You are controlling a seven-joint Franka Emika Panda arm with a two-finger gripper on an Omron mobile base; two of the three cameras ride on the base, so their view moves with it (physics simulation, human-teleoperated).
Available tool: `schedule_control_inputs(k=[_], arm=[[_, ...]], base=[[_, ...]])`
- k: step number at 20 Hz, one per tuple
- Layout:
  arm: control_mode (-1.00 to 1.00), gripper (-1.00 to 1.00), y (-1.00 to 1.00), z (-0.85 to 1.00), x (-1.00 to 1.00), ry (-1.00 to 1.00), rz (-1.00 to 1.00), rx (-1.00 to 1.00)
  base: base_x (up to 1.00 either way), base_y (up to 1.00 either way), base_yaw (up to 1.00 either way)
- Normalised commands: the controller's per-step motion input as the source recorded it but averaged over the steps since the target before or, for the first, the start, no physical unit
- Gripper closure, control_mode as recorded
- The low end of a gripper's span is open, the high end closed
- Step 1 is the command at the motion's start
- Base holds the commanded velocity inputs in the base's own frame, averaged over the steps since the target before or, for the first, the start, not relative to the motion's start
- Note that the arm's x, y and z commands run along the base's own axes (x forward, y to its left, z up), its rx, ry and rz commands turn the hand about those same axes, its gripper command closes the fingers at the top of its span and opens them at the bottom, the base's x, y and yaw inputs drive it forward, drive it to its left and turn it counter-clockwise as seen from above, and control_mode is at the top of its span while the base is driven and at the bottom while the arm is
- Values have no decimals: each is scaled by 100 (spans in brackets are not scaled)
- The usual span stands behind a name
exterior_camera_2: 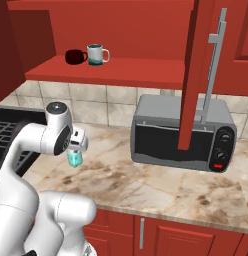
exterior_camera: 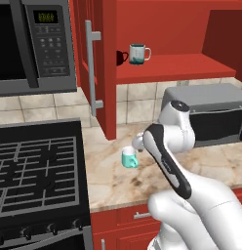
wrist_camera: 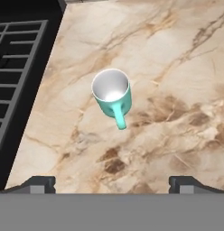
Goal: Pick the mug on the counter and place it in the cabinet with the handle facing the right, like the mugs already inside.
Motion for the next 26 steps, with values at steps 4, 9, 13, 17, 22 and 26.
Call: schedule_control_inputs(k=[4,9,13,17,22,26], arm=[[-100,-100,7,-41,0,0,4,0],[-100,-100,2,-36,0,0,4,0],[-100,-100,0,-27,0,0,3,0],[-100,-100,0,-25,11,0,0,0],[-100,-100,0,-26,23,0,0,0],[-100,-100,0,-25,30,0,0,0]], base=[[0,0,0],[0,0,0],[0,0,0],[0,0,0],[0,0,0],[0,0,0]])
